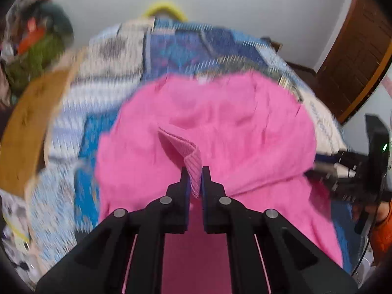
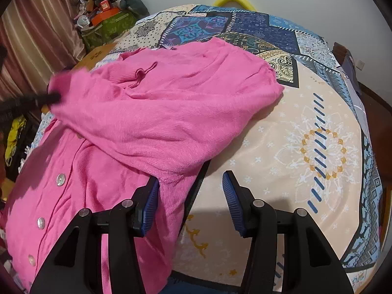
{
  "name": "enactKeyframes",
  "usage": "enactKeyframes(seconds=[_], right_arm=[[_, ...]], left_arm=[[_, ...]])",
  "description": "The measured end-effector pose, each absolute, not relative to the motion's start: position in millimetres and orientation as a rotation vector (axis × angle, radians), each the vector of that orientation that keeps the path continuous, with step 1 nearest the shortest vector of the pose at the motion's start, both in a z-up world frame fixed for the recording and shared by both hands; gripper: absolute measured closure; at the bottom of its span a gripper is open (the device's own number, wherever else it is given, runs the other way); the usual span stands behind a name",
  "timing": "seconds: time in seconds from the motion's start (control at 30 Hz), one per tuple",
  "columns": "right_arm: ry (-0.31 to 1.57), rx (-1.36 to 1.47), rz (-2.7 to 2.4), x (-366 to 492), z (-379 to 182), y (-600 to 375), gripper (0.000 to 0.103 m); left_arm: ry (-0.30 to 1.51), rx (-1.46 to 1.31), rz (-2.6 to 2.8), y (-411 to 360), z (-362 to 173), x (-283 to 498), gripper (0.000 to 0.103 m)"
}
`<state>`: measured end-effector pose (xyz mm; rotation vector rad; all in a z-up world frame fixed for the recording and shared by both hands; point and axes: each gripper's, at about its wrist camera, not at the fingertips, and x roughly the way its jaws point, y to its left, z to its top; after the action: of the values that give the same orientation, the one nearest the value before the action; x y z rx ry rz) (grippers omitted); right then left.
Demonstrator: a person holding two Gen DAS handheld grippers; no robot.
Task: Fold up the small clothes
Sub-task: 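Lay the held sleeve across the cardigan body with the left gripper and release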
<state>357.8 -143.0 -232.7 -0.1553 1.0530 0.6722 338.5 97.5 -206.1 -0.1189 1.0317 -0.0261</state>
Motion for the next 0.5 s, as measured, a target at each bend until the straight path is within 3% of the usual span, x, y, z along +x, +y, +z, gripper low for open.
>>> enactKeyframes(seconds=[0.17, 0.33, 0.5], right_arm=[[1.048, -0.169, 0.681, 352, -227, -142, 0.056], [1.012, -0.187, 0.663, 349, -220, -147, 0.056], [0.963, -0.145, 0.655, 354, -205, -149, 0.056]], left_arm=[[1.064, -0.150, -0.024, 116, -218, 326, 0.077], [1.013, -0.158, 0.006, 135, -204, 330, 0.065], [1.018, -0.159, 0.051, 159, -208, 354, 0.062]])
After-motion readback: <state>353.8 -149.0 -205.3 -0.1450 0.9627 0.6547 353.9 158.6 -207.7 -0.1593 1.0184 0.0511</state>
